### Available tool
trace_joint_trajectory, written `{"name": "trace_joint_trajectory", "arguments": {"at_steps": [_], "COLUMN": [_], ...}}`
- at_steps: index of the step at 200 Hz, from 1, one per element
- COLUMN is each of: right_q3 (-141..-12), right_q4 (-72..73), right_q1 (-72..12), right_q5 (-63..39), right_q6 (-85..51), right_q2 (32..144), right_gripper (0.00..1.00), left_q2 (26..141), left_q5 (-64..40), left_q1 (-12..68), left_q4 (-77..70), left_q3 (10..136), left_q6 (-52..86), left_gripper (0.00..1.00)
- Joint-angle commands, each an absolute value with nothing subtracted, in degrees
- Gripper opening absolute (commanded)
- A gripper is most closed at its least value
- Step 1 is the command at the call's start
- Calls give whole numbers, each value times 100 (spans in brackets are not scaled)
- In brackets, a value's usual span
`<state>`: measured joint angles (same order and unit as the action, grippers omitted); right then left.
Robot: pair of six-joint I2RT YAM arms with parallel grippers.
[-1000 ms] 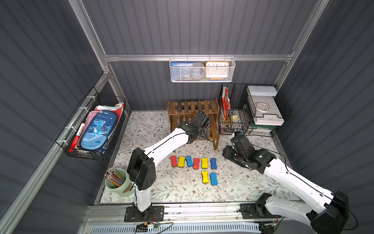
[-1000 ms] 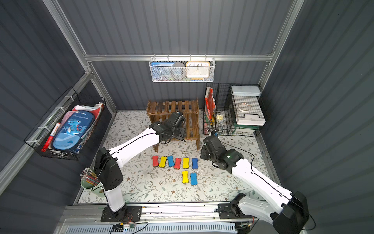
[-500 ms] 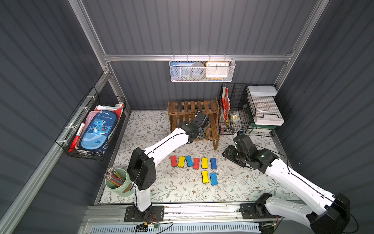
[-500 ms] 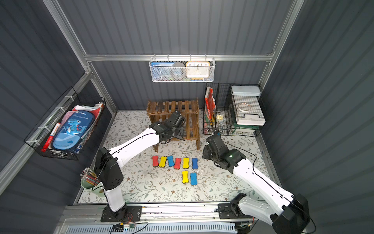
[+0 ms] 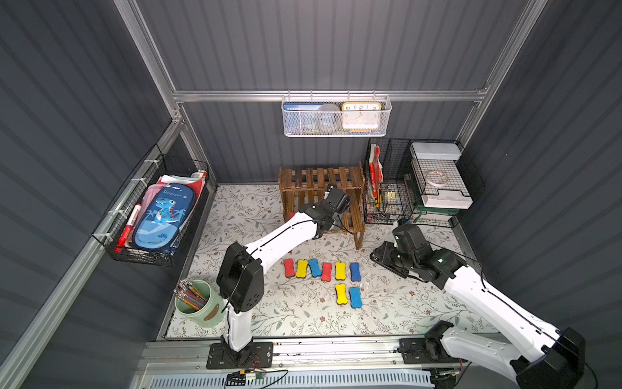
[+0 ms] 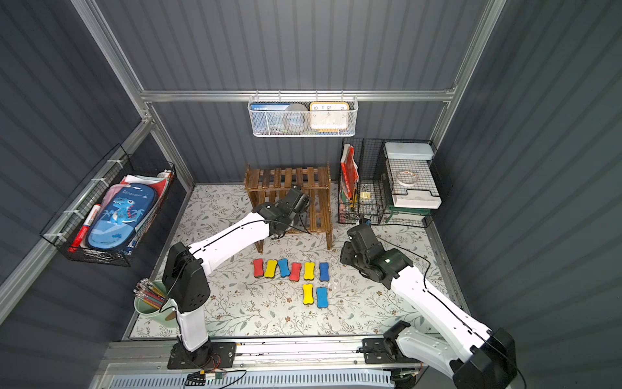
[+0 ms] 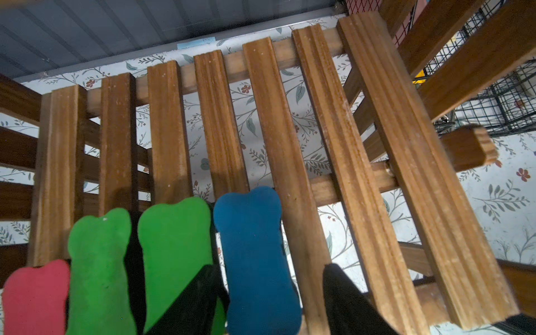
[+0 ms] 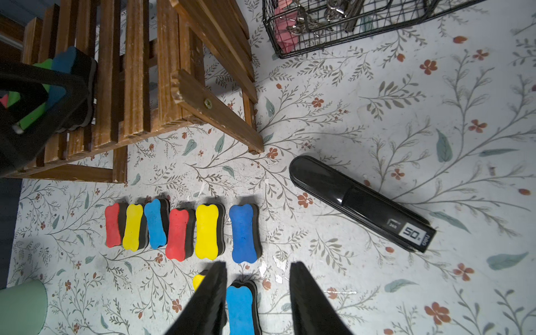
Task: Remove the whiteboard erasers from the shelf
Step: Pick up the whiteboard eraser from the shelf.
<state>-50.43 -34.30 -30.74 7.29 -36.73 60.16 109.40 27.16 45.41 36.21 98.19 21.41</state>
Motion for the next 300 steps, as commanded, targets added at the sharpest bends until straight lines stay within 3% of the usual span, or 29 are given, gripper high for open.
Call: {"name": "trace_joint_trajectory", "arguments": {"at_steps": [1, 114, 194, 251, 300], "right_q3": [-4975, -4925, -4904, -4921, -4970], "right_q4": [-3476, -3464, -3458, -3469, -3436], "right_q1": [-3026, -2917, -2873, -2829, -2781], "right_q5": [675, 602, 575, 614, 547], "right_q6": [-3614, -3671, -3712, -3723, -3700], "right_q2": [5942, 5897, 5872, 5801, 5807], "right_gripper": [41, 42, 42, 43, 43], "left_q2": [11007, 11386, 11430, 10707, 9412], "left_q5": [2839, 3086, 3005, 2844, 2733], "left_q1": [4552, 4553, 4555, 4746, 5027], "left_q4": [3565, 4010, 4091, 4043, 4480], "left_q3": [9999, 10214, 10282, 10257, 9175], "left_q6": [2225, 2224, 2212, 2223, 2731], "left_gripper": [62, 59, 43, 40, 38]}}
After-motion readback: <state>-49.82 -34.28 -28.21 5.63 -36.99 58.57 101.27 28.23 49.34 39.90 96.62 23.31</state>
